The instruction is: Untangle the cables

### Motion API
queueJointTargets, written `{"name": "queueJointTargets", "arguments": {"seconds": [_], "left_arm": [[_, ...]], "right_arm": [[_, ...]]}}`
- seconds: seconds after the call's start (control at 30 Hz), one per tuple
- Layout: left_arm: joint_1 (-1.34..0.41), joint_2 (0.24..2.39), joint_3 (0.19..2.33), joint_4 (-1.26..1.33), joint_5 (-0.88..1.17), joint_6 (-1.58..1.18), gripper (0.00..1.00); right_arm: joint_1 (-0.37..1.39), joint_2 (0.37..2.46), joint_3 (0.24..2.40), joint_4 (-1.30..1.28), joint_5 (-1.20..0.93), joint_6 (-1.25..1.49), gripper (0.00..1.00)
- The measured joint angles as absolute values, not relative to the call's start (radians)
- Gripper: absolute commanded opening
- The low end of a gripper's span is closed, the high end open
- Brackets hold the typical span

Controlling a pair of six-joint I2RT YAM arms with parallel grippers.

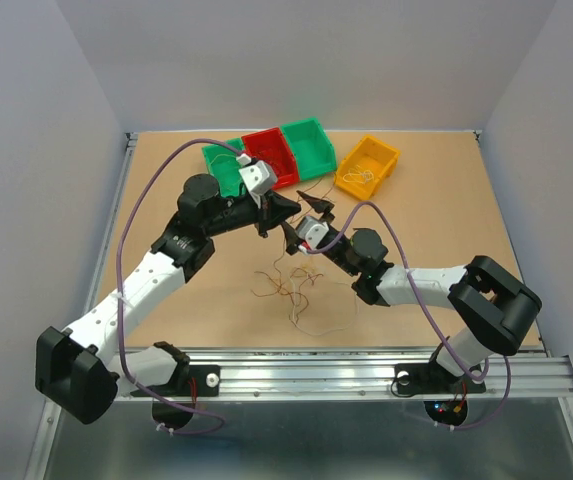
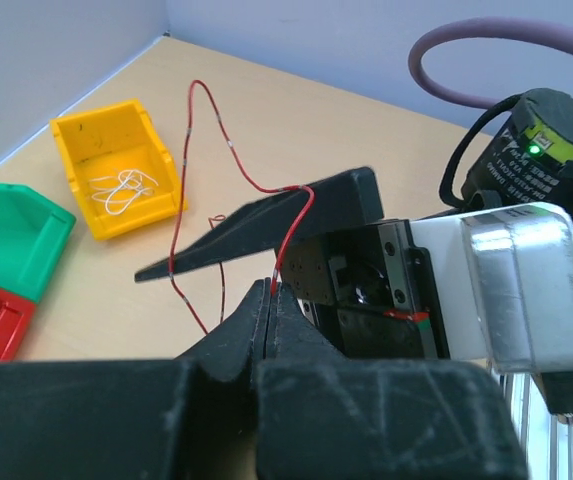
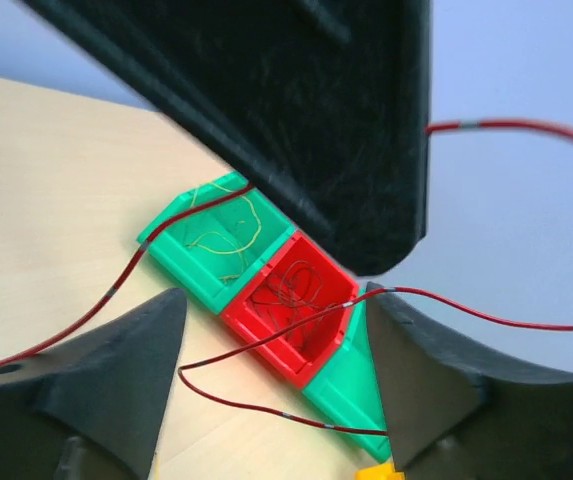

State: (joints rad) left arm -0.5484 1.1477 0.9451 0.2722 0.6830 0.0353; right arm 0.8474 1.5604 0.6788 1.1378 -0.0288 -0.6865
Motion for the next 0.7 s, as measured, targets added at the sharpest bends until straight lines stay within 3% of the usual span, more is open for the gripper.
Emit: {"name": "queueJointTargets", "arguments": {"seconds": [0.07, 0.13, 0.17, 0.27, 0.33, 0.7], "left_arm": [[-0.548, 1.135, 0.945, 0.273, 0.683, 0.036, 0.00], [-0.548, 1.122, 0.945, 0.273, 0.683, 0.036, 0.00], [-0.548, 1.116, 0.945, 0.273, 0.684, 0.036, 0.00], [-0.548, 1.106, 0.945, 0.274, 0.682, 0.036, 0.00], [-0.548, 1.103, 0.945, 0.281, 0.677, 0.036, 0.00], [-0.541, 1.100, 0.926, 0.328, 0.651, 0.057, 0.00]], "right_arm": [[0.847, 1.562, 0.679, 1.139, -0.026, -0.678, 0.58], [0.848, 1.568, 0.679, 1.143, -0.026, -0.672, 0.40], [0.847, 1.572, 0.679, 1.145, -0.027, -0.663, 0.24], [0.848, 1.573, 0.678, 1.146, -0.038, -0.638, 0.05], [0.847, 1.563, 0.676, 1.146, -0.053, -0.612, 0.00], [0.847, 1.203, 0.605, 0.955, -0.241, -0.457, 0.00]]}}
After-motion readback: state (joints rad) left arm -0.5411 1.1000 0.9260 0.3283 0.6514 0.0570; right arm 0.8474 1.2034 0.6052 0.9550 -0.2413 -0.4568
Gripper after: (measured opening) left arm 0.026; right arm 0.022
